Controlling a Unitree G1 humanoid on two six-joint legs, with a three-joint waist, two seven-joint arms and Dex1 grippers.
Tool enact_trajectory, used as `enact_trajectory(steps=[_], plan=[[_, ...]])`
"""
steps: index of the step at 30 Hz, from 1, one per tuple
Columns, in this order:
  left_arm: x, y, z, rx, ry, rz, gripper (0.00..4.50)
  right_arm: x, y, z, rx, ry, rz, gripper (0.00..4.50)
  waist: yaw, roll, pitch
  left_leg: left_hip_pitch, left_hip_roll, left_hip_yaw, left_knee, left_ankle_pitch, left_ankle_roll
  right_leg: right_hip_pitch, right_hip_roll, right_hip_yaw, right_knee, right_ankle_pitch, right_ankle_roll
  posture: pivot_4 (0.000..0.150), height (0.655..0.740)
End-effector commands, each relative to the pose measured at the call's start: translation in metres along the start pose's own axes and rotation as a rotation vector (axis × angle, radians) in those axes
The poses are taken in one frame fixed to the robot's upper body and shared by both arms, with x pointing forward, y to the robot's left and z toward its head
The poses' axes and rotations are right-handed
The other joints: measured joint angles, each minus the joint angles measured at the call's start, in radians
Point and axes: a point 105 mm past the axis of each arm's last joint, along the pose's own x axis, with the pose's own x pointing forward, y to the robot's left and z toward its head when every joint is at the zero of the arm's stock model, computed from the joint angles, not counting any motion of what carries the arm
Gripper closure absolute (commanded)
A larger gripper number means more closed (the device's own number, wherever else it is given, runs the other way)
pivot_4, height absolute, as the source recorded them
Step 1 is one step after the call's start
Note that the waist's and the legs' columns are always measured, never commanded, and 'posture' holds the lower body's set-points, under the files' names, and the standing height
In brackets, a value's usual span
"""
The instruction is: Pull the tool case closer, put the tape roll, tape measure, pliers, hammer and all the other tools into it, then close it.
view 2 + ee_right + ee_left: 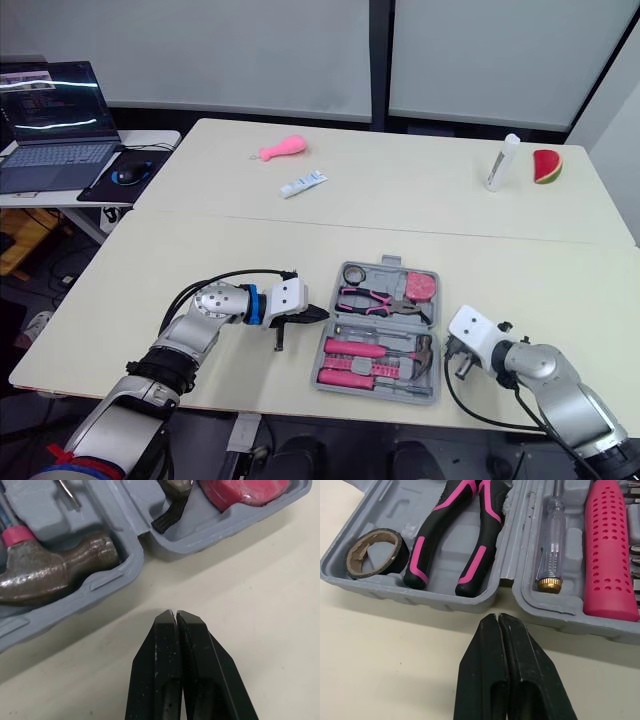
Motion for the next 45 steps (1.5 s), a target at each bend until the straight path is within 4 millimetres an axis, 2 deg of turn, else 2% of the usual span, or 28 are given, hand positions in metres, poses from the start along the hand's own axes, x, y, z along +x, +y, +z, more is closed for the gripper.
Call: enact_trajectory(steps=[1, 9, 14, 22, 36, 41, 45], plan=[[0.003, 0.002, 0.005, 0.031, -0.01, 0.011, 4.5, 0.003, 0.003, 0.009, -0.026, -0.032, 0.021, 4.47, 0.0, 0.0, 0.0, 0.0, 0.0, 0.0, 0.0, 0.0, 0.0, 0.0, 0.0, 0.0, 0.0, 0.0, 0.0, 0.15, 0.74], [0.013, -0.002, 0.006, 0.033, -0.026, 0.019, 4.5, 0.018, 0.01, 0.02, -0.042, -0.076, 0.07, 4.47, -0.002, 0.0, 0.0, 0.0, 0.0, 0.0, 0.0, 0.0, 0.0, 0.0, 0.0, 0.0, 0.0, 0.0, 0.0, 0.15, 0.74], [0.015, -0.004, 0.011, 0.044, -0.042, 0.01, 4.5, 0.02, 0.017, 0.029, -0.052, -0.104, 0.113, 4.47, -0.002, 0.0, 0.0, 0.001, 0.0, 0.0, 0.0, 0.0, 0.0, 0.0, 0.0, 0.0, 0.001, 0.0, 0.0, 0.15, 0.74], [0.012, -0.02, 0.017, 0.019, -0.072, -0.031, 4.5, 0.02, 0.025, 0.036, -0.062, -0.132, 0.143, 4.47, -0.004, 0.0, 0.0, 0.001, 0.001, 0.0, 0.0, 0.0, 0.0, 0.0, 0.0, 0.0, 0.001, 0.0, 0.0, 0.15, 0.74], [0.004, -0.042, 0.01, -0.014, -0.042, -0.057, 4.5, 0.009, 0.045, 0.035, -0.068, -0.114, 0.23, 4.47, -0.002, 0.001, 0.0, 0.001, 0.001, -0.001, 0.0, 0.0, 0.0, 0.0, -0.001, 0.0, 0.001, 0.0, 0.0, 0.15, 0.74], [0.004, -0.045, 0.011, -0.02, -0.039, -0.054, 4.5, 0.008, 0.046, 0.034, -0.064, -0.108, 0.228, 4.47, -0.002, 0.001, 0.0, 0.001, 0.001, -0.001, 0.0, 0.0, 0.0, 0.0, -0.001, 0.0, 0.001, 0.0, 0.0, 0.15, 0.74], [0.003, -0.039, 0.009, -0.017, -0.028, -0.022, 4.5, 0.011, 0.043, 0.037, -0.062, -0.113, 0.211, 4.47, -0.002, 0.001, 0.0, 0.001, 0.001, -0.001, 0.0, 0.0, 0.0, 0.0, -0.001, 0.0, 0.001, 0.0, 0.0, 0.15, 0.74]])
